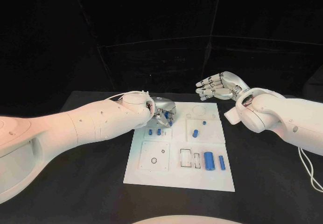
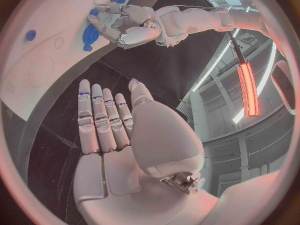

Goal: Assemble the parts on the task board

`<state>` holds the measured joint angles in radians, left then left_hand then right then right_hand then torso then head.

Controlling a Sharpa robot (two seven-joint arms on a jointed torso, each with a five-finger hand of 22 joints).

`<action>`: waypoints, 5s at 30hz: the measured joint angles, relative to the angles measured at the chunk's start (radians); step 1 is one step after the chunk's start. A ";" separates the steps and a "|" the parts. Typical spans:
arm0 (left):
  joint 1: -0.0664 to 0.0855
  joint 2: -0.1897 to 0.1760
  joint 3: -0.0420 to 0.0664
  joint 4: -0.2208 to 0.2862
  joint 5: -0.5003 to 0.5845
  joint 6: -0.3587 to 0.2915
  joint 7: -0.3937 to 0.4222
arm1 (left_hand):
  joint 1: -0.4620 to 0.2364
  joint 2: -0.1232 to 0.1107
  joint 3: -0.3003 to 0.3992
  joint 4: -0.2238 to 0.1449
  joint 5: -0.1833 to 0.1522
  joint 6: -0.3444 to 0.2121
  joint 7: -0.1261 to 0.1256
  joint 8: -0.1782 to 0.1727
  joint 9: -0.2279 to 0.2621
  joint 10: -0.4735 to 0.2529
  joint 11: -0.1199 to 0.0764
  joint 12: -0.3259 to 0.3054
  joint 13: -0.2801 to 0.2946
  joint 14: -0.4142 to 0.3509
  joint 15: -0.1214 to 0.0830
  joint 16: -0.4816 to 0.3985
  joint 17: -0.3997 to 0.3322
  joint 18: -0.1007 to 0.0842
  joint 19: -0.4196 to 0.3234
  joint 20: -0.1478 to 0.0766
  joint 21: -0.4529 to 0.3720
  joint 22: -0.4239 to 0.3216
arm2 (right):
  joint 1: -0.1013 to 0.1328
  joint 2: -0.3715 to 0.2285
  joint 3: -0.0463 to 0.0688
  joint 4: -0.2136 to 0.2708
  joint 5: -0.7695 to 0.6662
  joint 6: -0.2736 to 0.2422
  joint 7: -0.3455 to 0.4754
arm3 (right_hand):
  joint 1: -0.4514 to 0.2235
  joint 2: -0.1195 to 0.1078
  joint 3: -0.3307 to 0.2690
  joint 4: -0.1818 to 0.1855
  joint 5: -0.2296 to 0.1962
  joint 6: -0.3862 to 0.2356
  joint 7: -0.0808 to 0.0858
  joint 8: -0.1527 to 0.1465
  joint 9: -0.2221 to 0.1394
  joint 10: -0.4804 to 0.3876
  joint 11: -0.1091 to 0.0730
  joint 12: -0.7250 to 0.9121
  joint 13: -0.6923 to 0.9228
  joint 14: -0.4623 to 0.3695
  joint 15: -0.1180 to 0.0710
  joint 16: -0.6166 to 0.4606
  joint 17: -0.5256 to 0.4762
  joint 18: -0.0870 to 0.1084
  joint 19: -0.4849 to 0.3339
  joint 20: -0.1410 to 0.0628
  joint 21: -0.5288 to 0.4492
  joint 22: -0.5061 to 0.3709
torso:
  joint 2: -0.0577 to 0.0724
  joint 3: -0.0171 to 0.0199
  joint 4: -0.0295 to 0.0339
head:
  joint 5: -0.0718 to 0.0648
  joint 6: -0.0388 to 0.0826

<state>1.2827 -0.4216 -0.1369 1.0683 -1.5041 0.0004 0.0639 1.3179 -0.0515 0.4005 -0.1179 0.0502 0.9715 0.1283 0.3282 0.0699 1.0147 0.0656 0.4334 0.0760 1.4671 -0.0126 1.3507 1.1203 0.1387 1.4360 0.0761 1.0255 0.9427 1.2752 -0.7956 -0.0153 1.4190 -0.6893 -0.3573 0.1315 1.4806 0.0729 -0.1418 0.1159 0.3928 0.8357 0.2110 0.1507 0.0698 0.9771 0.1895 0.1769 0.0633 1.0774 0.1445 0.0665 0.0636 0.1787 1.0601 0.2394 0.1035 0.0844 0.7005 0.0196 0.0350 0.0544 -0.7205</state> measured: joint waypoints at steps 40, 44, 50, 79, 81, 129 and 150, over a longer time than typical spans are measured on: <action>-0.012 -0.187 0.085 0.200 0.109 -0.093 -0.008 | -0.002 0.009 0.028 -0.014 0.000 0.052 -0.007 -0.015 -0.002 0.054 -0.007 -0.035 -0.010 0.000 -0.014 -0.004 -0.017 0.000 0.007 -0.008 0.022 0.032 | 0.000 -0.013 0.000 0.001 -0.018 0.008 -0.008 | 0.000 0.000 0.003 -0.003 0.000 0.000 0.000 0.000 0.000 0.000 0.000 0.000 0.000 0.000 0.000 0.000 0.000 0.000 0.000 0.000 0.000 -0.001 | -0.001 -0.0008 0.0019 | -0.004 0.003; -0.012 -0.206 0.087 0.203 0.118 -0.086 -0.018 | -0.002 0.009 0.028 -0.014 0.000 0.052 -0.007 -0.018 -0.002 0.054 -0.007 -0.035 -0.010 0.000 -0.014 -0.004 -0.018 0.000 0.007 -0.008 0.026 0.033 | 0.000 -0.013 0.000 0.000 -0.022 0.010 -0.009 | 0.000 0.000 0.003 -0.003 0.000 0.000 0.000 0.000 0.000 0.000 0.000 0.000 0.000 0.000 0.000 0.000 0.000 0.000 0.000 0.000 0.000 -0.002 | -0.001 -0.0006 0.0019 | 0.000 0.002; -0.014 -0.219 0.087 0.193 0.125 -0.073 -0.033 | -0.006 0.005 0.028 -0.014 0.000 0.052 -0.007 -0.018 -0.001 0.054 -0.007 -0.035 -0.010 0.000 -0.014 -0.004 -0.019 0.000 0.007 -0.007 0.026 0.035 | 0.000 -0.012 0.000 -0.001 -0.025 0.012 -0.011 | 0.000 0.000 0.003 -0.003 0.000 0.000 0.000 0.000 0.000 0.000 0.000 0.000 0.000 0.000 0.000 0.000 0.000 0.000 0.000 0.000 0.000 -0.002 | 0.000 -0.0005 0.0007 | 0.001 0.001; -0.039 -0.200 0.086 0.129 0.132 -0.014 -0.060 | -0.006 0.005 0.028 -0.014 0.000 0.052 -0.007 -0.021 -0.002 0.054 -0.007 -0.039 -0.009 0.000 -0.014 -0.004 -0.022 0.000 0.007 -0.007 0.026 0.034 | 0.000 -0.011 0.000 -0.001 -0.030 0.017 -0.012 | 0.000 0.000 0.007 -0.007 0.000 0.000 0.000 0.000 0.000 0.000 0.000 0.000 0.000 0.000 0.000 0.000 0.000 0.000 0.000 0.000 -0.004 -0.003 | 0.000 0.0004 -0.0011 | -0.002 -0.006; -0.040 -0.196 0.086 0.126 0.133 -0.014 -0.060 | -0.006 0.005 0.028 -0.015 0.000 0.052 -0.007 -0.021 -0.001 0.054 -0.007 -0.039 -0.009 0.000 -0.014 -0.004 -0.022 0.000 0.007 -0.007 0.026 0.034 | 0.000 -0.011 0.000 -0.001 -0.031 0.017 -0.012 | 0.000 0.000 0.007 -0.007 0.000 0.000 0.000 0.000 0.000 0.000 0.000 0.000 0.000 0.000 0.000 0.000 0.000 0.000 0.000 0.000 -0.004 -0.003 | 0.000 0.0004 -0.0011 | -0.002 -0.006; -0.045 -0.174 0.084 0.107 0.131 0.023 -0.079 | -0.049 -0.044 0.003 -0.020 0.000 -0.066 0.021 -0.130 -0.009 0.006 0.019 -0.119 -0.013 -0.004 -0.003 -0.012 -0.046 -0.015 -0.001 0.000 0.017 0.028 | 0.000 -0.010 0.000 -0.001 -0.046 0.020 -0.011 | 0.000 0.000 0.007 -0.007 0.000 0.000 0.000 0.000 0.000 0.000 0.000 0.000 0.000 0.000 0.000 0.000 0.000 0.000 0.000 0.000 -0.004 -0.004 | 0.000 -0.0001 0.0000 | -0.003 -0.005; -0.049 -0.263 0.084 0.130 0.186 -0.054 -0.044 | -0.034 -0.041 -0.011 -0.023 0.000 -0.045 0.034 -0.138 0.002 -0.005 0.031 -0.136 -0.011 0.000 0.008 -0.019 -0.066 -0.015 -0.008 0.013 -0.019 -0.007 | 0.000 -0.027 0.000 -0.047 -0.176 0.086 -0.042 | 0.037 -0.024 0.084 -0.084 -0.074 0.137 -0.029 0.026 0.006 0.150 -0.077 0.029 0.000 0.284 -0.107 0.113 0.055 0.000 0.225 -0.103 0.132 0.062 | -0.002 -0.0011 0.0006 | -0.020 0.009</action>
<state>1.2341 -0.6843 -0.0526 1.1984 -1.3179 -0.0532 0.0202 1.2843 -0.0923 0.3892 -0.1408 0.0500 0.9267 0.1627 0.1902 0.0723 1.0094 0.0966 0.2977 0.0654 1.4671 -0.0048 1.3319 1.0544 0.1237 1.4283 0.0893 1.0066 0.9354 1.2752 -0.8223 -0.0152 1.3715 -0.8651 -0.2717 0.0892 1.5178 0.0488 -0.0582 0.0323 0.3190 0.9731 0.1824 0.1770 0.0755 1.1268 0.1122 0.2060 0.0633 1.3611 0.0378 0.1790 0.1184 0.1787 1.2855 0.1360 0.2351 0.1468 0.6985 0.0185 0.0356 0.0347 -0.7115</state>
